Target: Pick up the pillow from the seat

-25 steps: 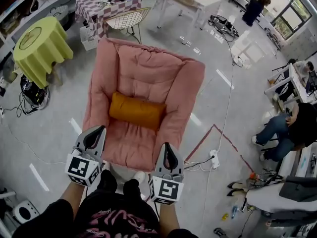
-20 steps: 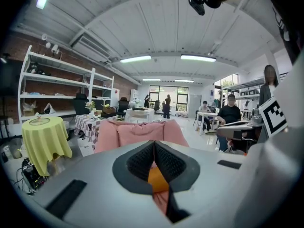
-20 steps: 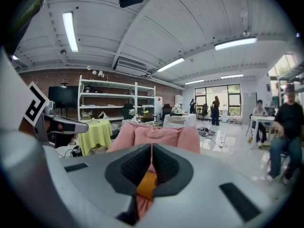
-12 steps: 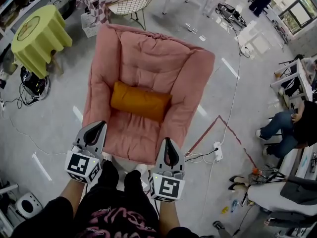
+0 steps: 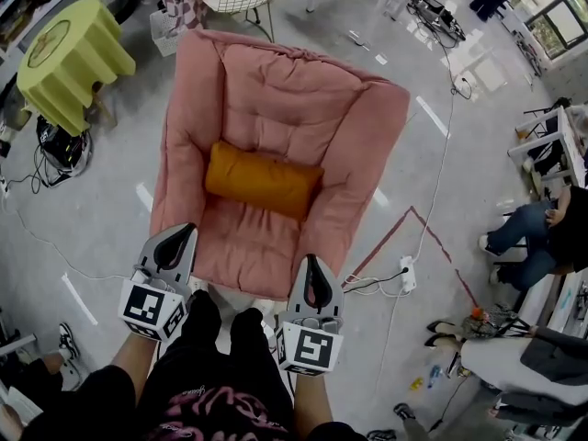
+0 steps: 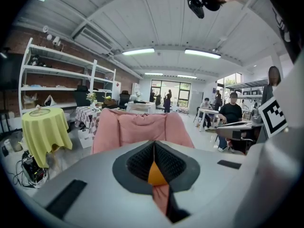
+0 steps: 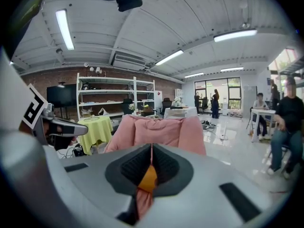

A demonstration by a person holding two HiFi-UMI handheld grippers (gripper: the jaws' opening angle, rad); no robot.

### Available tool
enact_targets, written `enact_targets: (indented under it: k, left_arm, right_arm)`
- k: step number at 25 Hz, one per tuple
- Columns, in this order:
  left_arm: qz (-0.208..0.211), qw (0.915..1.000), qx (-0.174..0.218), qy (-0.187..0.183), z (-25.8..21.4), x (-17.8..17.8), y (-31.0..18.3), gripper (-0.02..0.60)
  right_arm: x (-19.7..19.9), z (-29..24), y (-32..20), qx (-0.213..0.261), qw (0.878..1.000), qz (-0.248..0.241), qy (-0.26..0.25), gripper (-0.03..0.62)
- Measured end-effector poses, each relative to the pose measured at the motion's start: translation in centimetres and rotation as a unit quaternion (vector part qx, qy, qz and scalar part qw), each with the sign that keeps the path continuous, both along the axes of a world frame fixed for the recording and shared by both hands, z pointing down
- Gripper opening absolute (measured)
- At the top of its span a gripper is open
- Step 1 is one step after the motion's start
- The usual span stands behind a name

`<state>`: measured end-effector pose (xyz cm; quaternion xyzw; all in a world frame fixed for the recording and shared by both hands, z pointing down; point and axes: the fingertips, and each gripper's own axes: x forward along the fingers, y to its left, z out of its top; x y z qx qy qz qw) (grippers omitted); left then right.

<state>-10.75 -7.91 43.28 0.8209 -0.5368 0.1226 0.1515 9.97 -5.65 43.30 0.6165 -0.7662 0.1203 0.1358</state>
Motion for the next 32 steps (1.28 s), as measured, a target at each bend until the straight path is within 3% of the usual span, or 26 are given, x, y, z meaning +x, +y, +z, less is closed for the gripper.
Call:
enact_targets:
  k: [32]
  left_arm:
    - [-0.021, 0.997, -0.075, 0.002, 9.9, -0.5, -0.1, 0.011]
  right_arm:
    - [-0.5, 10.4, -0.3, -0.083, 0.997, -0.001, 0.0, 0.021]
